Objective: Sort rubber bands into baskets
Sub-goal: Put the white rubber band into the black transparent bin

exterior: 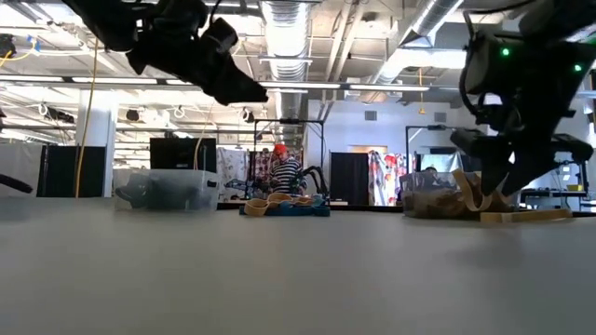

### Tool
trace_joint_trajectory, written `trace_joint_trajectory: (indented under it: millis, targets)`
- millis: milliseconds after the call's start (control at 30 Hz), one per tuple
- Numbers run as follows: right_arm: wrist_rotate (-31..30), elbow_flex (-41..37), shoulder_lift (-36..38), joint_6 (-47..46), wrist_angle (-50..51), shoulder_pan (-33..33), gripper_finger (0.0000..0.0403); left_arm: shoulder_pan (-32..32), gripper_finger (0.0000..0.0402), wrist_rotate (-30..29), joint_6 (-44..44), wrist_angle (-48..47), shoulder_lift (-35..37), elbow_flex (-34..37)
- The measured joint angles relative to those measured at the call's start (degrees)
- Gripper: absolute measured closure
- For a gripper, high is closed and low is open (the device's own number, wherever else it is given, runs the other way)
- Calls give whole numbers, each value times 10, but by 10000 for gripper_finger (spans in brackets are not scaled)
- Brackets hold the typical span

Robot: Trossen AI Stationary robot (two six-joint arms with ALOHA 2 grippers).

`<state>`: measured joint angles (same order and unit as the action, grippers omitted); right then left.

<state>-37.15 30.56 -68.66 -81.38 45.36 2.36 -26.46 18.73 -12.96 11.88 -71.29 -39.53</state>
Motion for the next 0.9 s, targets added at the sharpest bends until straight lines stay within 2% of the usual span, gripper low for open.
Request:
trace_joint_trajectory:
  millis: [100,267,367,633,767,900]
  targets:
    - [-22,-16,0,-13,-8,-12,217,40,192,22,0,45,0,27]
    - [-50,-40,0,-12,-41,-36,217,101,192,25,-27,67,0,57]
    - [-72,-44,0,18,-66,-58,217,129,192,25,-45,70,0,63]
    - [-71,-44,0,105,-144,-102,221,170,192,23,-64,94,0,87]
    - [-64,-44,0,108,-150,-102,262,172,191,15,-64,97,0,98]
    - [-63,-42,0,112,-150,-83,354,172,191,15,-63,97,0,101]
